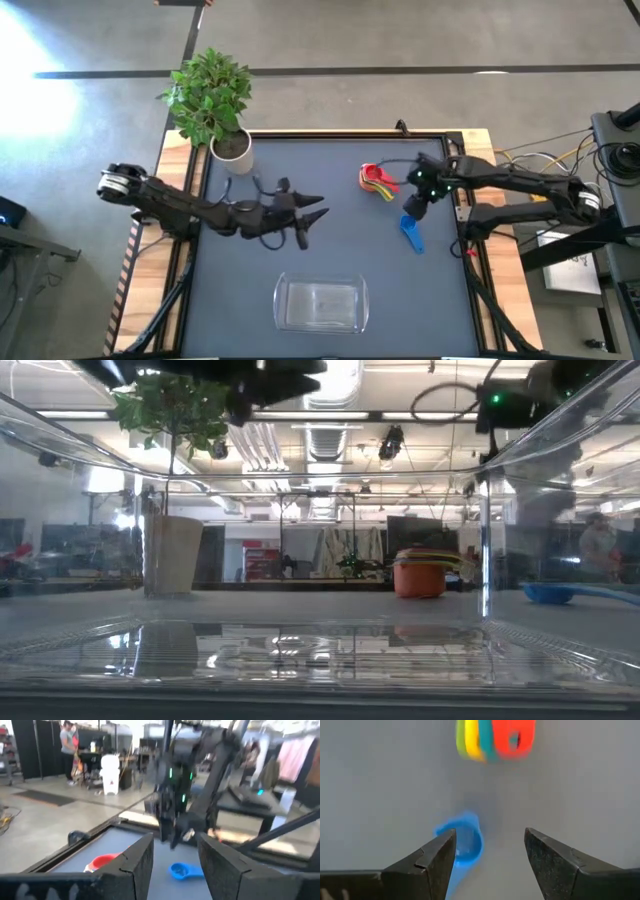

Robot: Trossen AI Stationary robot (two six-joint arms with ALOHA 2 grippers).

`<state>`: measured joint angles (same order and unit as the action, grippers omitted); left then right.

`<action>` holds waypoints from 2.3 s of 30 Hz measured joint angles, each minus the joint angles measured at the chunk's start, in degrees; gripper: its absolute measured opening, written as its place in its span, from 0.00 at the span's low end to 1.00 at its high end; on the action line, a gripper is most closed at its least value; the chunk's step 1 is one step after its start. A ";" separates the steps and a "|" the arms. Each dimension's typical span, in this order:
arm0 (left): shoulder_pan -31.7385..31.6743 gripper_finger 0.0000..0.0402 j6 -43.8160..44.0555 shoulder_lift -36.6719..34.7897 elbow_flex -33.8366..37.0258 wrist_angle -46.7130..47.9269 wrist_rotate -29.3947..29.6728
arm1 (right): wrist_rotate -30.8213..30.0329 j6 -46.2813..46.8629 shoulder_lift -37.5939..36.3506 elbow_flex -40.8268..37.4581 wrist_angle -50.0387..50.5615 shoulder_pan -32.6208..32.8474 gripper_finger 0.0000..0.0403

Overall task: Nest measuring cups in basket
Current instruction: Stack the blue measuring cup on top of the red measuring cup

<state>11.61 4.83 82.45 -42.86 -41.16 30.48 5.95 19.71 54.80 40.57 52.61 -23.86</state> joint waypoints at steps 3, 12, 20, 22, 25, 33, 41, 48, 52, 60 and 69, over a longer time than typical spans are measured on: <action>0.90 0.34 0.14 -2.65 4.07 -4.37 0.05 | 0.04 2.53 1.91 -2.08 3.61 1.66 0.55; 1.97 0.34 1.27 -4.75 11.23 -12.04 0.07 | 0.12 4.49 3.30 -6.07 -1.11 1.86 0.55; 3.72 0.34 0.27 -4.71 11.79 -12.03 0.06 | 0.46 6.16 6.02 -8.72 -5.53 1.88 0.54; 4.21 0.34 -0.73 -4.76 11.83 -12.01 0.12 | 0.48 6.39 6.85 -9.26 -6.82 2.08 0.53; 4.53 0.34 -1.36 -4.91 11.83 -11.97 0.22 | 0.47 6.72 8.20 -9.35 -8.46 3.01 0.49; 5.01 0.34 -0.72 -8.78 12.84 -7.31 2.08 | 0.46 6.44 12.33 -9.35 -12.73 5.22 0.24; 5.36 0.34 3.03 -17.05 19.58 -6.99 2.17 | 0.89 4.92 8.72 -7.26 -12.26 5.62 0.03; 5.36 0.34 3.63 -21.83 24.48 -7.01 2.12 | 0.20 0.24 6.18 0.68 -12.04 4.46 0.02; 5.36 0.34 3.21 -22.37 24.79 -7.07 2.01 | -1.85 -7.34 8.73 7.45 -12.30 0.82 0.02; 5.36 0.34 3.20 -21.66 24.68 -7.01 1.91 | 3.46 -22.76 21.25 21.14 -9.83 -10.01 0.02; 5.47 0.34 3.19 -21.61 24.68 -6.50 1.51 | 6.08 -34.55 35.62 31.05 -3.22 -14.47 0.02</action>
<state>17.08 8.01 60.84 -18.17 -47.65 31.99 12.03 -14.84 90.42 71.63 49.39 -38.33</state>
